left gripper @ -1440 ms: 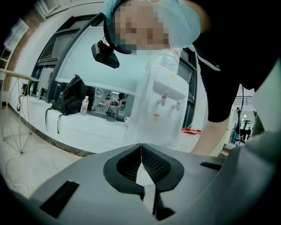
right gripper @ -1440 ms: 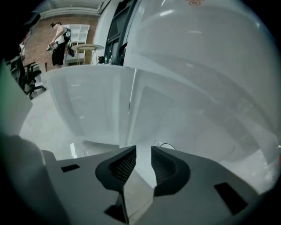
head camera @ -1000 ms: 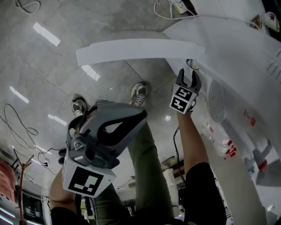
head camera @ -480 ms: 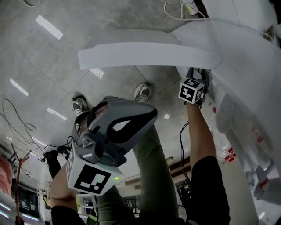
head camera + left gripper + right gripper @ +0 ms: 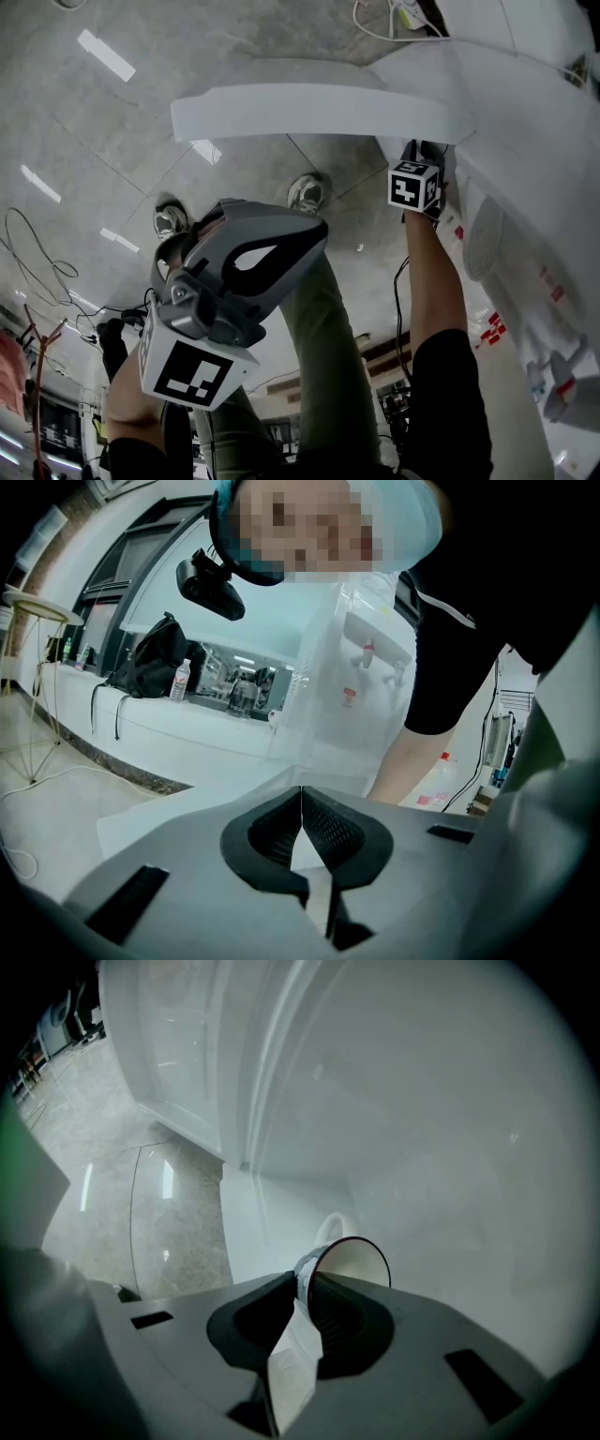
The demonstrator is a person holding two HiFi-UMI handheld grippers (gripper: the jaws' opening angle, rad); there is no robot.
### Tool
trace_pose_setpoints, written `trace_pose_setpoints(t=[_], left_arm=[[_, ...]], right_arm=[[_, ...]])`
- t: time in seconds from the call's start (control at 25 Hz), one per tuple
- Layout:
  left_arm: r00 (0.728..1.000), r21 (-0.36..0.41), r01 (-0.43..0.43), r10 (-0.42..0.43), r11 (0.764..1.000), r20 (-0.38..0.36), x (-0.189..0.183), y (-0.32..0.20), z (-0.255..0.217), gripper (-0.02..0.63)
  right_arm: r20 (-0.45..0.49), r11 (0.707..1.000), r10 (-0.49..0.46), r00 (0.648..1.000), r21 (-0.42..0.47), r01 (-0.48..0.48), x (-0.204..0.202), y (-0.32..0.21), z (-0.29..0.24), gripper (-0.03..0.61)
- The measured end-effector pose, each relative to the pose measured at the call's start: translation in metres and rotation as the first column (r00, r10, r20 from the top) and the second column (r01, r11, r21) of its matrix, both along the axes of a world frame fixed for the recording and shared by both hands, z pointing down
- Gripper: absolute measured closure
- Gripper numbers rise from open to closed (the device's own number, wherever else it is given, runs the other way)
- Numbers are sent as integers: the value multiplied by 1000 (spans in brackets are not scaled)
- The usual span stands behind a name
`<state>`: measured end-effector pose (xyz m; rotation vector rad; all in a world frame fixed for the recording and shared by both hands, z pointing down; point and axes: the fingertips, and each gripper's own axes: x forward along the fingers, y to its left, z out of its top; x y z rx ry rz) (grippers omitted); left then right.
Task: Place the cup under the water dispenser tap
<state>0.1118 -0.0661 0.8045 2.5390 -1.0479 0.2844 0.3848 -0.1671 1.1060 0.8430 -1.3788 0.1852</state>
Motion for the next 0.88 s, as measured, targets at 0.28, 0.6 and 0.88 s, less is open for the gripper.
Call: trace_pose_setpoints(t=[0.28,0.6,0.88], left_arm=[[1000,14,-18,18,1000,4,-4,2,-27,594],[999,63,-42,42,997,-9,-12,9,-82,594],[995,49,-98,99,994,-14,-19,34,-130,594]], right_arm=[[78,998,55,995,-40,-52,-29,45,-26,505],[146,993,102,984,-70,-93,-58,99,-81,506],[182,980,195,964,-82,-183,-72,134,-145,506]])
